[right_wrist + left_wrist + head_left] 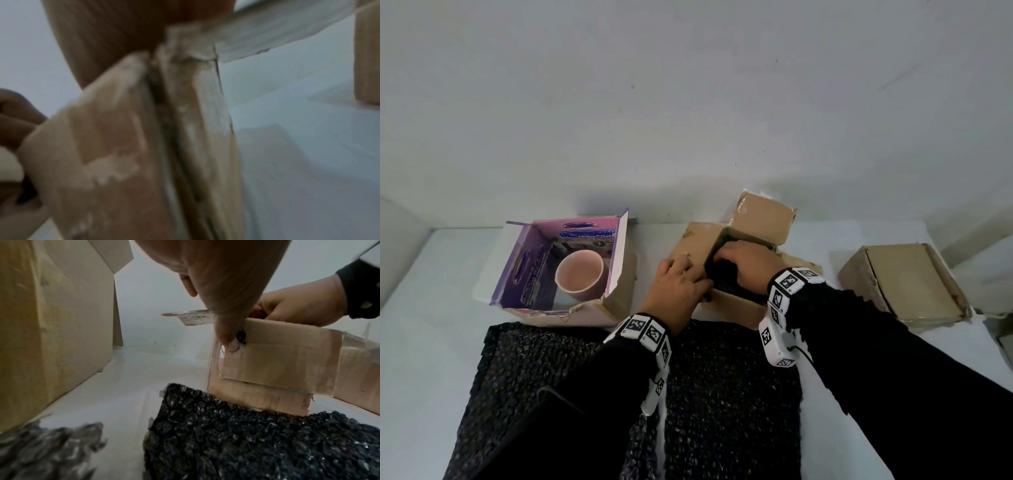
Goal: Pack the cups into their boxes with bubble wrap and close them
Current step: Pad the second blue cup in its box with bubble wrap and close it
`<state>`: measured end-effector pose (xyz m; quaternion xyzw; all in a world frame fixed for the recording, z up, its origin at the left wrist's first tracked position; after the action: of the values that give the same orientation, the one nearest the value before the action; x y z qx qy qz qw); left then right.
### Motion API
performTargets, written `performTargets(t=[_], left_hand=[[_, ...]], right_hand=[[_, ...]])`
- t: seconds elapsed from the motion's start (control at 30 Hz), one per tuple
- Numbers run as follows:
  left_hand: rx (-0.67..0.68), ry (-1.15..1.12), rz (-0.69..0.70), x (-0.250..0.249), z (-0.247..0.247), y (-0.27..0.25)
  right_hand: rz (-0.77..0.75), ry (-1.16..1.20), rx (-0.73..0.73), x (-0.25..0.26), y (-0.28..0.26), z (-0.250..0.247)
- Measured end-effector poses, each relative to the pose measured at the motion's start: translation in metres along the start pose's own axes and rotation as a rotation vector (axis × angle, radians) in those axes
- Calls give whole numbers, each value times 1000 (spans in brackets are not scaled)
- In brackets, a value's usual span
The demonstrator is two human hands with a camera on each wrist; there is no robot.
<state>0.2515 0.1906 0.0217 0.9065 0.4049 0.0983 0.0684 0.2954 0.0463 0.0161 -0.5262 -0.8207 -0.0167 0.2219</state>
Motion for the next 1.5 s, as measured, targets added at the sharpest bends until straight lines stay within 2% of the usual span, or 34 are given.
performTargets(t=[0.27, 0.5, 0.67, 0.73, 0.83, 0.9, 0.97, 1.1, 1.3, 1.5], left_hand=[[-21, -21, -14, 0, 4, -1], [-15, -51, -12, -2, 0, 0], [-9, -71, -2, -2, 1, 0], [-7, -46, 16, -2, 3, -1], [-23, -51, 12, -5, 2, -2], [-20, -58, -8, -8, 0, -2], [-25, -55, -36, -13, -2, 1], [22, -78, -108, -17, -2, 2], [33, 21, -23, -17, -1, 4], [25, 42, 24, -19, -3, 8]], right_hand=[[23, -362, 84, 10, 2, 2], [70, -202, 79, 3, 4, 1], [80, -225, 59, 4, 4, 4], [57, -123, 47, 1, 2, -1], [48, 69, -145, -3, -14, -14], [66, -34, -193, -2, -29, -14], [66, -141, -142, 2, -41, -3], [1, -68, -205, 3, -64, 5], [-115, -70, -180, 2, -77, 15], [-42, -198, -146, 3, -75, 14]])
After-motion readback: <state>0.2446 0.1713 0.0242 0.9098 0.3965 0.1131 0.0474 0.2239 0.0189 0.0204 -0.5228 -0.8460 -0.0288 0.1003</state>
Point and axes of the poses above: each hand's wrist, its own y-axis towards the middle knuckle, its own z-axis out of the palm, x = y × z, the point moved 5 cm from there along y, towards the middle knuckle, and after that the axes turned 3 degrees about x, right-handed, at the moved point
